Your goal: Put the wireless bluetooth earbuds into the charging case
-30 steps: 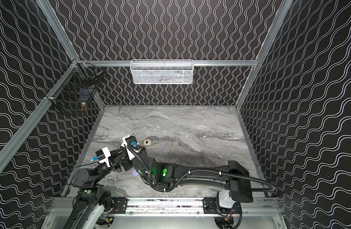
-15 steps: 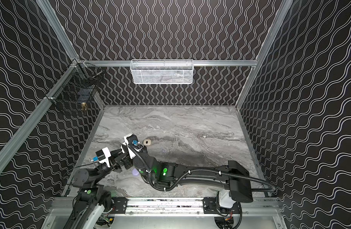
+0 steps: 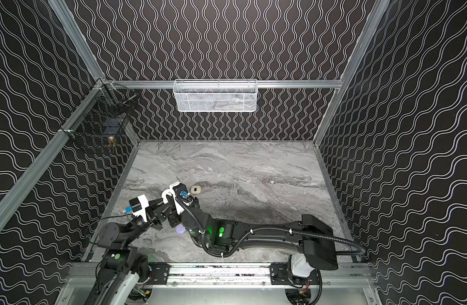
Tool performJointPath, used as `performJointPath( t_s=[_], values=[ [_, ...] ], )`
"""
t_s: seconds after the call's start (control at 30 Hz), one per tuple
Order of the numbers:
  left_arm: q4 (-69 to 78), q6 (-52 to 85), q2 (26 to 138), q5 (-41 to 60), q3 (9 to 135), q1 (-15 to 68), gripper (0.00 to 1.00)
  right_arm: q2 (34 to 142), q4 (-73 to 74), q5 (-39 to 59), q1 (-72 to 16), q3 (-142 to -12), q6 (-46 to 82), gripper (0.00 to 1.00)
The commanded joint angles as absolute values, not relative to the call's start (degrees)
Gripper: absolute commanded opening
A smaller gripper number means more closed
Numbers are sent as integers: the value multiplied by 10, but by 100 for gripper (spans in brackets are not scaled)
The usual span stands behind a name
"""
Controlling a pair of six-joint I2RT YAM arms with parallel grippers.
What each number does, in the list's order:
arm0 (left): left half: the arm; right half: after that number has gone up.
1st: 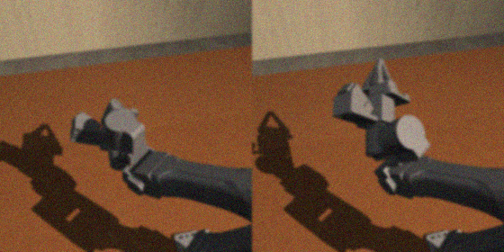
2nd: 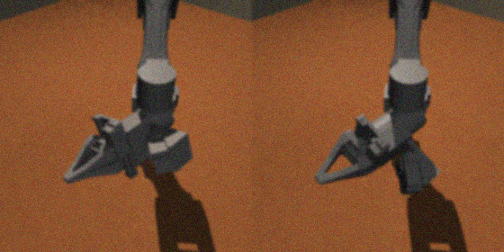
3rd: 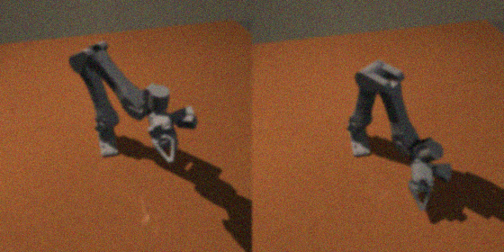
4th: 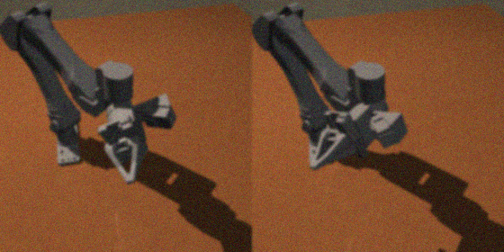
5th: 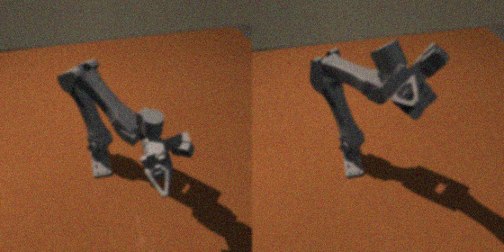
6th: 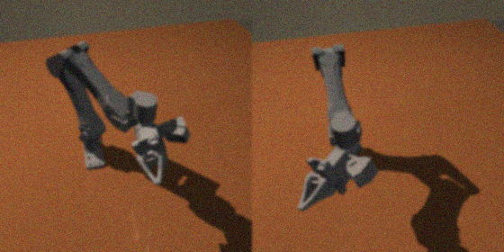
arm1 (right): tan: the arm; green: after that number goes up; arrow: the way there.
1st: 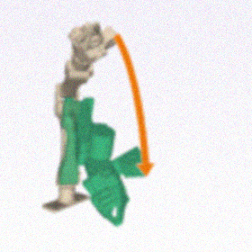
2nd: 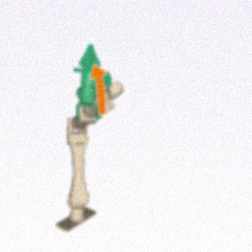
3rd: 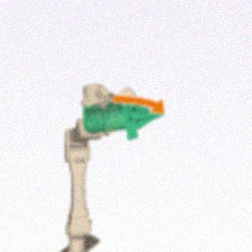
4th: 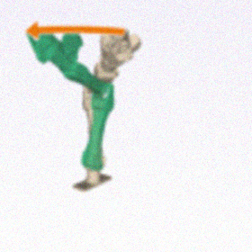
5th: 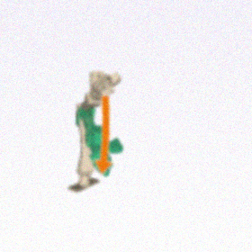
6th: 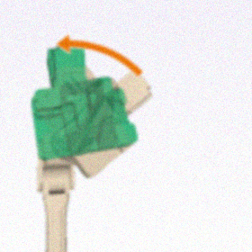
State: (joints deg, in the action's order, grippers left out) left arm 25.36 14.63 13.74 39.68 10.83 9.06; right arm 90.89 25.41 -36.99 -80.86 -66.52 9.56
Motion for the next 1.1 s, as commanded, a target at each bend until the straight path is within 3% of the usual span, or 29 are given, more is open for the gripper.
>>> performJointPath(
  t_s=[0.0, 0.5, 1.07],
  values=[
    [292, 144, 132, 393, 117, 90, 0, 908, 253, -375, -809, -657, 87, 14],
    [299, 144, 132, 402, 111, 90, 0, 891, 290, -353, -809, -672, 57, 13],
    [299, 148, 143, 384, 121, 91, 0, 961, 394, -368, -808, -689, -5, 10]
  ],
)
